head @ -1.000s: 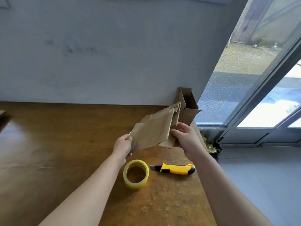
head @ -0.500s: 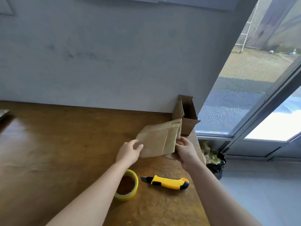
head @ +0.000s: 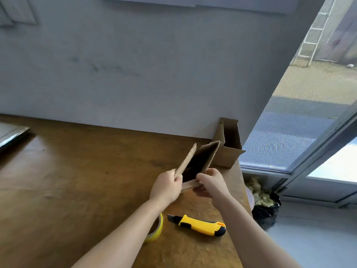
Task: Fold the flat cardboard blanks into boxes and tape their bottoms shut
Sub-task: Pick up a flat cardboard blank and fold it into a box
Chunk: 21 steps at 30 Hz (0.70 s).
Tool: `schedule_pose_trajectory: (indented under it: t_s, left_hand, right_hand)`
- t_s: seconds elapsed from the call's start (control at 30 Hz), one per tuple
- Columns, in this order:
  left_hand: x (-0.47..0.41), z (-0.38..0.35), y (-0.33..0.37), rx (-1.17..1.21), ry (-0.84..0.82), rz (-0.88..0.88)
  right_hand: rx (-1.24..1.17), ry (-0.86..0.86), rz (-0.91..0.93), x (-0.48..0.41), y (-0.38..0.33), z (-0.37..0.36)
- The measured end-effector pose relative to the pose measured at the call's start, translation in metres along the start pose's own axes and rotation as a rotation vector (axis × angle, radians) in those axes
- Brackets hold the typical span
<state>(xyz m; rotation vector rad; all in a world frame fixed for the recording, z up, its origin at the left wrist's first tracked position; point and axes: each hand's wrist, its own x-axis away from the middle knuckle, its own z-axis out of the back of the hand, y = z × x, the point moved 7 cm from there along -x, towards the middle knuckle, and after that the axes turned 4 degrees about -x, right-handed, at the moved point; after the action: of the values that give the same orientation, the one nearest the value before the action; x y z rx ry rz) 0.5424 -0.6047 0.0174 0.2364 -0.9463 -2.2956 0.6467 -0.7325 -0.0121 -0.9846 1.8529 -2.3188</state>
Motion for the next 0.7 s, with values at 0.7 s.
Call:
schedule_pose_trajectory:
  t_s: [0.7]
  left_hand:
    - [-0.046,0.039,-0.072,0.826,0.053,0.498]
  right_hand:
    - [0.302,-0.054,0.351,-0.017,-0.044,0.012]
